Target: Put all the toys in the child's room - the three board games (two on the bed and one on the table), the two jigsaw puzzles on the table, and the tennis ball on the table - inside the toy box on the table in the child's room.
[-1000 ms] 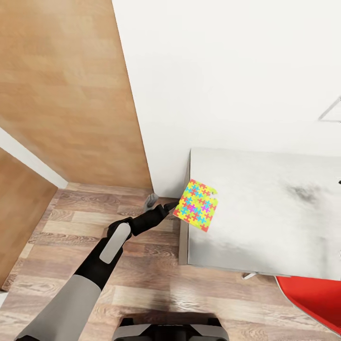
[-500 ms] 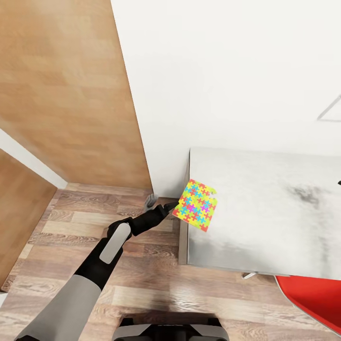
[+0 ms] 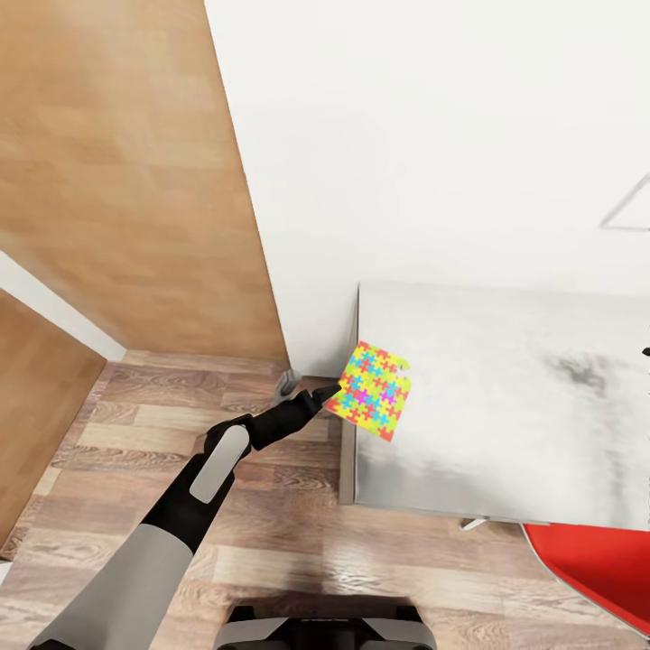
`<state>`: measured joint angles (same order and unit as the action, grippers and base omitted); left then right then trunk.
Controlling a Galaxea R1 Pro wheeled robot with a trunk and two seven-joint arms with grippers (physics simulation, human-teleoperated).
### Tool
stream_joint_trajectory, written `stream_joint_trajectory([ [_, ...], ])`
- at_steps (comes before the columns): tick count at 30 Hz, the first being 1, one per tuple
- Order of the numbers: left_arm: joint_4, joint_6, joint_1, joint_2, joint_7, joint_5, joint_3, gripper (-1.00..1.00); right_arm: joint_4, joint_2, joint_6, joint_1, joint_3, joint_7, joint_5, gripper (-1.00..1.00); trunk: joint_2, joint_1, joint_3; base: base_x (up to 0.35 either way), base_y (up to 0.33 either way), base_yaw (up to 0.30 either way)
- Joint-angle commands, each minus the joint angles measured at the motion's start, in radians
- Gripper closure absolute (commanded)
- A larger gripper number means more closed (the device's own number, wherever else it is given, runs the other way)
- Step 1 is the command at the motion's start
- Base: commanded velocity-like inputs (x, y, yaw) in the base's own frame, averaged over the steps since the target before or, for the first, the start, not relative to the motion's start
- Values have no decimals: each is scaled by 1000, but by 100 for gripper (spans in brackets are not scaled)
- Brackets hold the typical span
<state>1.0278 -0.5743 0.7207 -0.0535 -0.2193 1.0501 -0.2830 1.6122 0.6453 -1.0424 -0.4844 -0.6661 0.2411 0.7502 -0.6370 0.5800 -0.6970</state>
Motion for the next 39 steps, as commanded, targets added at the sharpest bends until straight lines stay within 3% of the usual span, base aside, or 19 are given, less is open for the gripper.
stream_joint_trajectory([
  [1, 0, -5, 0, 0, 0, 4, 1, -100, 0, 0, -5, 0, -1, 10, -10, -100, -1, 0, -1, 0, 0, -69],
  [32, 0, -5, 0, 0, 6, 5, 2, -100, 0, -1, -5, 4, -1, 10, -9, -100, -1, 0, -1, 0, 0, -14],
  [39, 0, -6, 0, -1, 7, 5, 2, -100, 0, -1, -5, 4, -1, 10, -9, -100, -1, 0, -1, 0, 0, -141],
])
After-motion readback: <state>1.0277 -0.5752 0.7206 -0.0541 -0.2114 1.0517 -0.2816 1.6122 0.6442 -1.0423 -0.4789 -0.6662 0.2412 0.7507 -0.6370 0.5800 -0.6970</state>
